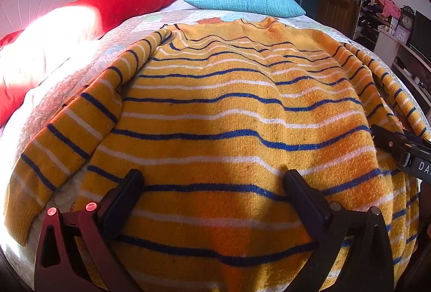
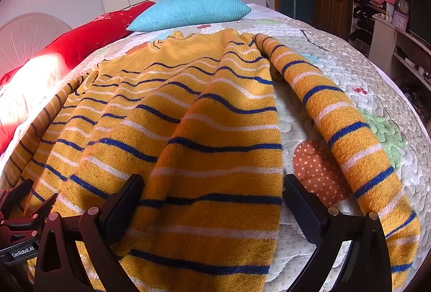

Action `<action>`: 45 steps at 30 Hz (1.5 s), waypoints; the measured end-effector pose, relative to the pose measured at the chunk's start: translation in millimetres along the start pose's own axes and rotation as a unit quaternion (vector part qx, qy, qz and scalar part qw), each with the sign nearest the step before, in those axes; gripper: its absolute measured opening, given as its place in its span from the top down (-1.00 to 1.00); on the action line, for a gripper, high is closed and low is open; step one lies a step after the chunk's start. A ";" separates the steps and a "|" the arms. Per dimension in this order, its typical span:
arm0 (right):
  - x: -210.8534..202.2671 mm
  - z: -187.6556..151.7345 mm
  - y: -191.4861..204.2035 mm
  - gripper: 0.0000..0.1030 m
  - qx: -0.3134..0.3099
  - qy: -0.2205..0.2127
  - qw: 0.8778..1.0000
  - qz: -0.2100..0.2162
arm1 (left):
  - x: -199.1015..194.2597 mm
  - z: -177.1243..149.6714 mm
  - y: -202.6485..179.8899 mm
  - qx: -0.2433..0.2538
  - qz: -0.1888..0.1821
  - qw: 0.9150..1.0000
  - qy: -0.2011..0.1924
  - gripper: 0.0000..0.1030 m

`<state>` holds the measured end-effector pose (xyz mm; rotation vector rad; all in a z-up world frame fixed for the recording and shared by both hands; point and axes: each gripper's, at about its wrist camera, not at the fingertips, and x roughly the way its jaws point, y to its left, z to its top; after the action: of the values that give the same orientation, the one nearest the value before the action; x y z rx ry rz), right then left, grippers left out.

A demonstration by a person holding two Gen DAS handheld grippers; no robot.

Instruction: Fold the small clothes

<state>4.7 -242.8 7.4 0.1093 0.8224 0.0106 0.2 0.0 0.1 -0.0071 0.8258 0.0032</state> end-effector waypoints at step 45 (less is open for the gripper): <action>-0.7 -0.8 -0.3 -0.99 0.000 0.000 1.000 0.000 | 0.0 0.4 0.9 -0.002 -0.003 1.000 0.006 -1.00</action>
<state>3.6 -243.0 7.3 0.1101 0.8223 0.0111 0.6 0.8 0.3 -0.0146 0.8386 -0.0013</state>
